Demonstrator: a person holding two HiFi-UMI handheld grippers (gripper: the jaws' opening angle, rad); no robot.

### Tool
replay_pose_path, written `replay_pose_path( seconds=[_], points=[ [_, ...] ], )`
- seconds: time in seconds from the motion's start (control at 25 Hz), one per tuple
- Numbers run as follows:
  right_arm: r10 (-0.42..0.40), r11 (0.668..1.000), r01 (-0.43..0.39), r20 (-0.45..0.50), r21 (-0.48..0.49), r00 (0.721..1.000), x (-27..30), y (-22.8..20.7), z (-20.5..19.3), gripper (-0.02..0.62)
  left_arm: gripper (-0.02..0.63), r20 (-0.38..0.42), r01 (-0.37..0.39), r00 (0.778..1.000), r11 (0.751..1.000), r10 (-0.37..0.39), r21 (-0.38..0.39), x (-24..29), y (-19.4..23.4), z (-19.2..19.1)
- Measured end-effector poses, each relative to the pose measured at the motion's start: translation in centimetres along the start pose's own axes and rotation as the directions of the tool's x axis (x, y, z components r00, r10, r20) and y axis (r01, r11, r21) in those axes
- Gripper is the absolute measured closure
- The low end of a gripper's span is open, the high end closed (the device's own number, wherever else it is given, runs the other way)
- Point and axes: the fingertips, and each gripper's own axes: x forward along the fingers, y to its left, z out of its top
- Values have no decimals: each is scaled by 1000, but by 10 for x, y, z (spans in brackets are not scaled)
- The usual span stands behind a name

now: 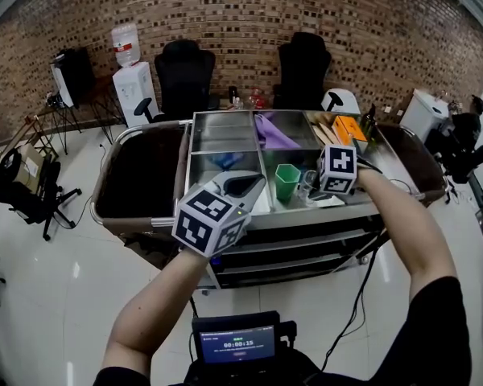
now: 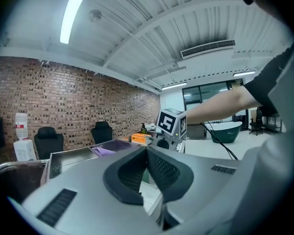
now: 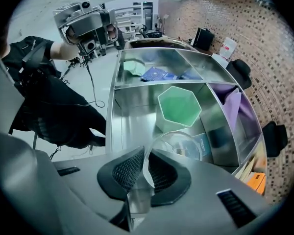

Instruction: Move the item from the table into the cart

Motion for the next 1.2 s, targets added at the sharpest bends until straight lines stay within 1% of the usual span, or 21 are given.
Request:
replay_pose_path(
  seconds=[0.16, 0.32, 0.4, 0.48, 0.72, 0.76, 0.8, 0.84, 0.96, 1.04, 1.12, 1.2],
  points=[
    [59, 998, -59, -12, -2, 998, 9, 2, 4, 584, 618, 4, 0, 1000, 1000, 0, -4, -3, 6, -1],
    [90, 996, -91, -42, -5, 995, 19, 3, 3, 584, 618, 9, 9, 1000, 1000, -9, -6, -2, 9, -10],
    [78, 996, -80, -63, -26, 995, 23, -2, 7, 583, 618, 6, 7, 1000, 1000, -7, -12, -1, 17, -15],
    [50, 998, -53, -63, -40, 997, 24, -5, 10, 574, 618, 1, 8, 1000, 1000, -8, -17, 0, 19, -17],
    [21, 999, -23, -47, -30, 999, 24, 1, 8, 569, 618, 11, 28, 1000, 999, -28, -20, 2, 5, -14],
    [16, 1000, -16, -40, -23, 999, 23, 0, 9, 536, 618, 12, 31, 999, 999, -31, -19, 2, 4, -15],
    [9, 1000, -9, -33, -17, 999, 23, 0, 9, 488, 618, 12, 33, 999, 999, -33, -20, 2, 3, -15],
    [2, 1000, -2, -24, -12, 1000, 21, 0, 9, 474, 618, 12, 33, 999, 999, -33, -20, 2, 2, -16],
    [-24, 1000, 24, 13, -4, 1000, 9, 2, 8, 474, 618, 17, 24, 1000, 999, -24, -23, 3, -2, -13],
    [-72, 997, 72, 66, 4, 995, -8, 2, 10, 474, 618, 26, 25, 999, 999, -24, -23, 4, -6, -8],
    [-114, 993, 113, 147, 18, 982, -29, 7, 17, 474, 618, 39, 25, 999, 999, -24, -21, 4, -12, -2],
    [-147, 989, 144, 222, 27, 964, -48, 18, 22, 474, 618, 57, 21, 998, 1000, -20, -17, 0, -21, 5]
  ],
)
